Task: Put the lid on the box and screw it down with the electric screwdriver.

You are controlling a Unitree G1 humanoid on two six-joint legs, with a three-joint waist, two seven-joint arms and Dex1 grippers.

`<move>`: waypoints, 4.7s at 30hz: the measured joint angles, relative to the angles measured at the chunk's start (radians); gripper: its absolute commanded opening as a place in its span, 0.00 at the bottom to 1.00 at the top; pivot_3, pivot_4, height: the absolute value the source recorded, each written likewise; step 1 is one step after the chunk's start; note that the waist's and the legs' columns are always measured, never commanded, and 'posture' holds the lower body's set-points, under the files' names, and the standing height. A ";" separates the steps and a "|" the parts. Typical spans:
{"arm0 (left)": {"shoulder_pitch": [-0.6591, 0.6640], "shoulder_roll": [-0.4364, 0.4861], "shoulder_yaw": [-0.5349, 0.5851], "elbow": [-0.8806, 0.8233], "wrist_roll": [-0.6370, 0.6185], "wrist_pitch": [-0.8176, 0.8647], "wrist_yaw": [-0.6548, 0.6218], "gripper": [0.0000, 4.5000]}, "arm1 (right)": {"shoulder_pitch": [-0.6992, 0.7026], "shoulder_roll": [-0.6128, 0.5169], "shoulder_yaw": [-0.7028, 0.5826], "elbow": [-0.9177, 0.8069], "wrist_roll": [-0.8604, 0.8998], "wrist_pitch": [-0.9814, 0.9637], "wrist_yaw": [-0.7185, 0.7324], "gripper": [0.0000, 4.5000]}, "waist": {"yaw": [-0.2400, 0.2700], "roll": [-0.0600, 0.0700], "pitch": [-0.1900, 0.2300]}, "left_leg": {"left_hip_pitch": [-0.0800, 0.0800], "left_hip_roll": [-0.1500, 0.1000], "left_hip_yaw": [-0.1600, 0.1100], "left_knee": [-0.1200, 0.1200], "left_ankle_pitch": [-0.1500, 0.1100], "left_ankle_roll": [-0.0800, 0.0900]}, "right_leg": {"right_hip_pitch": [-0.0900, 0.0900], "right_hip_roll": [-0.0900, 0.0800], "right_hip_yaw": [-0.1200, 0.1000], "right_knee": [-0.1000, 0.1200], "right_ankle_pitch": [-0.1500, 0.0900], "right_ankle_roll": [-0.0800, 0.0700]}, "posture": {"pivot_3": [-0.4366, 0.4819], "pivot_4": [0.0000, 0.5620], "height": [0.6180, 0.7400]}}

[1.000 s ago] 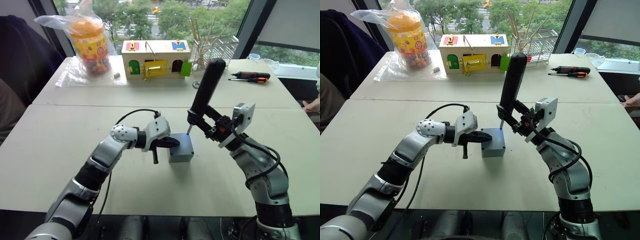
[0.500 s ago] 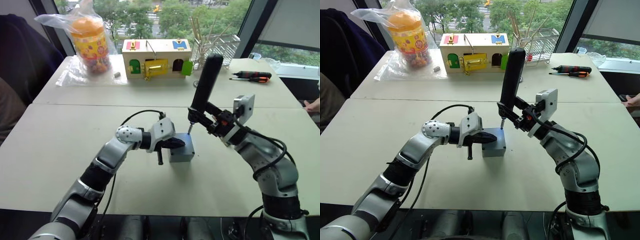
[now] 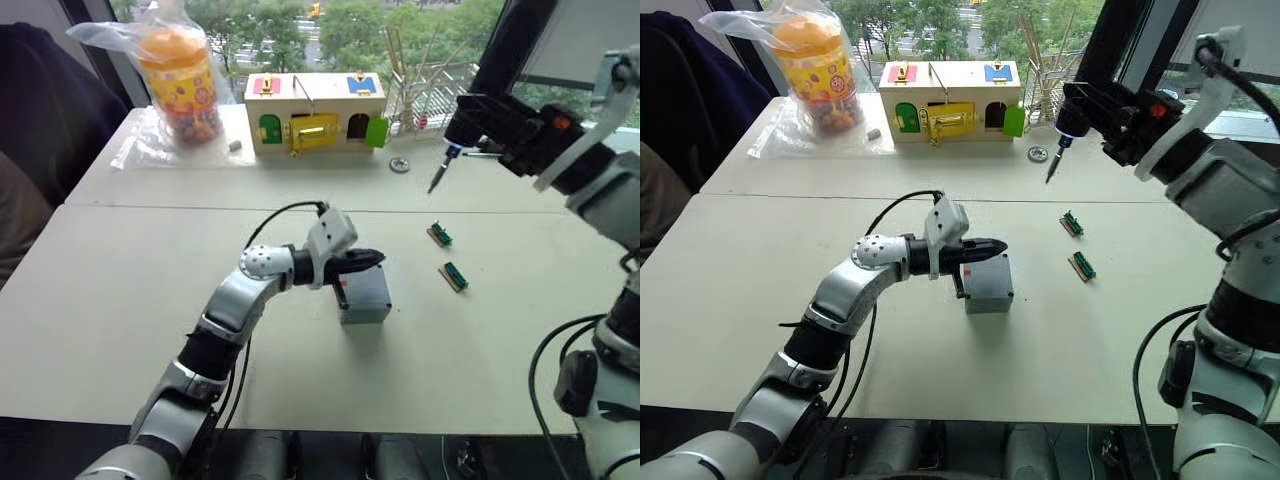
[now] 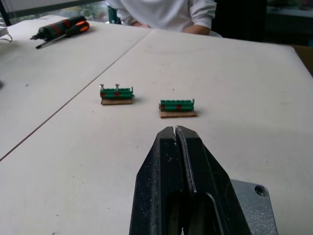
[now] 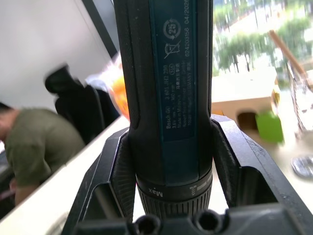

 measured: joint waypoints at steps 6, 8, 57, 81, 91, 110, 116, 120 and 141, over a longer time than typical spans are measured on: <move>-0.015 0.135 -0.001 -0.113 -0.104 0.084 -0.157 0.00 | 0.104 -0.282 0.144 0.169 -0.158 0.124 0.134 0.39 | -0.002 0.002 0.001 | 0.000 -0.001 0.002 0.000 -0.001 0.002 | 0.000 0.000 0.000 -0.001 0.000 0.000 | 0.48 0.27 0.71; -0.005 0.188 -0.042 -0.147 -0.098 0.079 -0.198 0.00 | 0.133 -0.333 0.224 0.263 -0.205 0.182 0.203 0.39 | -0.002 0.002 0.001 | 0.001 -0.001 0.003 0.001 -0.001 0.002 | 0.000 0.000 0.001 -0.001 0.000 0.000 | 0.48 0.27 0.71; 0.021 0.254 -0.142 0.133 0.143 -0.086 -0.200 0.00 | 0.557 -0.178 0.427 -0.235 -0.653 -0.341 0.821 0.99 | 0.021 0.005 0.009 | 0.001 0.000 0.000 0.004 0.002 -0.003 | 0.002 0.001 -0.001 0.000 0.000 0.001 | 0.48 0.27 0.71; -0.263 0.044 -0.149 0.664 0.302 -0.411 -0.160 0.00 | 0.563 -0.011 0.516 -0.421 -0.612 -0.138 0.542 0.99 | 0.022 0.002 0.011 | 0.001 0.000 -0.001 0.004 0.001 -0.001 | 0.000 0.001 -0.001 0.001 0.000 0.001 | 0.48 0.27 0.71; -0.094 0.256 -0.100 0.342 0.279 -0.264 -0.232 0.00 | 0.540 -0.070 0.484 -0.304 -0.668 -0.232 0.551 0.99 | 0.024 0.001 0.012 | 0.001 0.000 -0.001 0.005 0.001 -0.001 | 0.001 0.001 0.000 0.001 0.000 0.001 | 0.48 0.27 0.71; -0.001 0.161 -0.145 0.194 0.246 -0.091 -0.206 0.00 | 0.472 -0.015 0.588 -0.210 -0.723 -0.286 0.650 0.99 | 0.024 0.000 0.012 | 0.001 0.000 -0.001 0.005 0.001 -0.002 | 0.001 0.002 0.000 0.001 0.000 0.001 | 0.48 0.27 0.71; -0.010 0.149 -0.145 0.234 0.260 -0.114 -0.189 0.00 | 0.484 -0.006 0.578 -0.235 -0.713 -0.249 0.642 0.99 | 0.024 0.000 0.012 | 0.001 0.000 -0.001 0.005 0.001 -0.002 | 0.001 0.002 0.000 0.001 0.000 0.001 | 0.48 0.27 0.71; -0.016 0.138 -0.144 0.258 0.267 -0.123 -0.175 0.00 | 0.488 -0.004 0.572 -0.238 -0.712 -0.247 0.635 0.99 | 0.025 0.000 0.012 | 0.001 0.000 -0.001 0.005 0.001 -0.002 | 0.001 0.002 0.000 0.001 0.000 0.001 | 0.48 0.27 0.71; -0.017 0.157 0.028 0.049 0.013 0.097 -0.166 0.00 | 0.193 0.084 0.321 0.587 -0.860 -0.678 0.531 0.49 | -0.004 0.001 0.012 | 0.001 0.000 0.000 0.002 0.001 -0.002 | 0.002 0.002 0.000 0.002 0.000 0.001 | 0.48 0.27 0.71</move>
